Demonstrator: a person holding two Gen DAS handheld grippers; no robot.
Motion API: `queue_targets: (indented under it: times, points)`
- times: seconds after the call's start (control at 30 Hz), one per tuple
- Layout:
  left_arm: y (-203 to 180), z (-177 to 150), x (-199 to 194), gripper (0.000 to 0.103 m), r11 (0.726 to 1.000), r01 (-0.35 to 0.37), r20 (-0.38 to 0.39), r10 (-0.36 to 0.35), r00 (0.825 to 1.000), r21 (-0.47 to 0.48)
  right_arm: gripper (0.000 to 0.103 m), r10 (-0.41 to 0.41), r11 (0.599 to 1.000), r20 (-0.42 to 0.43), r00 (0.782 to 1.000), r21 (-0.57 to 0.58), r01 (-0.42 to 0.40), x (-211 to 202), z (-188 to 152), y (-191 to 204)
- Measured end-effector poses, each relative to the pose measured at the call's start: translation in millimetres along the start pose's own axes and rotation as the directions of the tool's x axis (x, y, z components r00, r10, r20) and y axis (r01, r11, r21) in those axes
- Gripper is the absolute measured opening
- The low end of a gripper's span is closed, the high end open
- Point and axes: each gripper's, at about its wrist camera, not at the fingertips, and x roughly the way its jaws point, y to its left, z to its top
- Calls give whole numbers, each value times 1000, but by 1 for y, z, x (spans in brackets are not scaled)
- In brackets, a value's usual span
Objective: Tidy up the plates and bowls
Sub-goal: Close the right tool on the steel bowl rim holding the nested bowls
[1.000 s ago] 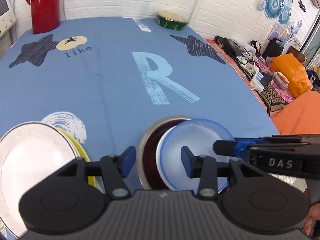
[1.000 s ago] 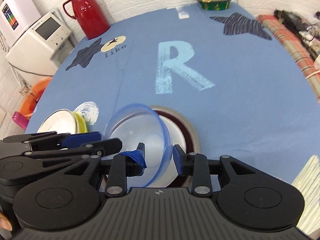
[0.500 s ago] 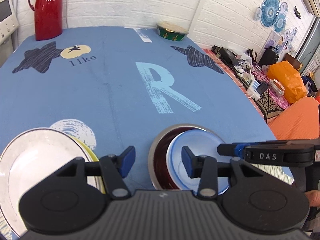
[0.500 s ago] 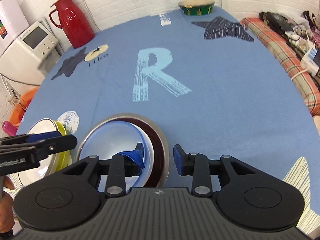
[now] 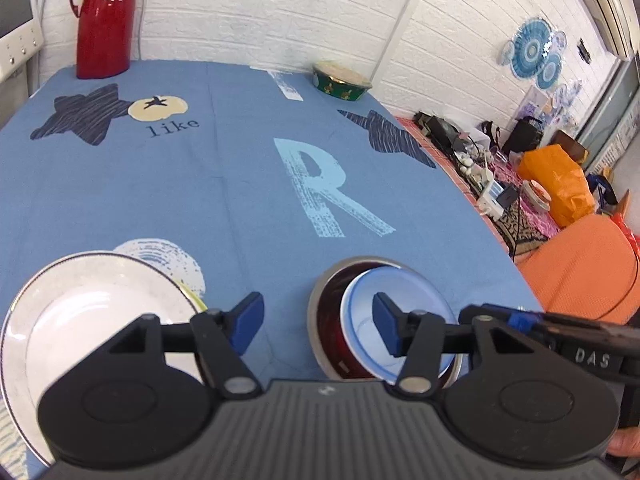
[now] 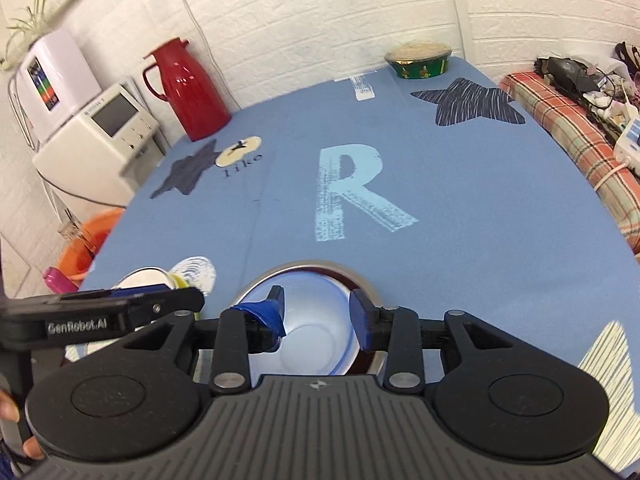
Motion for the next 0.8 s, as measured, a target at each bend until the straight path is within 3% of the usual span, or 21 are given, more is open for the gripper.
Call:
queue_targets:
  times: [0.27, 0.43, 0.57, 0.8]
  points:
    - [26, 14, 18, 56, 997, 51, -125, -43, 991, 60, 24, -24, 994, 91, 996, 110, 13, -17, -43, -2]
    - [35, 30, 43, 56, 991, 118, -222, -101, 970, 64, 27, -69, 986, 57, 996, 155, 59, -14, -43, -14]
    - [33, 37, 61, 56, 986, 118, -263, -83, 961, 120, 29, -106, 977, 28, 994, 190, 99, -7, -43, -25]
    - [36, 39, 85, 56, 984, 123, -306, -79, 949, 128, 31, -132, 964, -34, 991, 228, 136, 3, -44, -36]
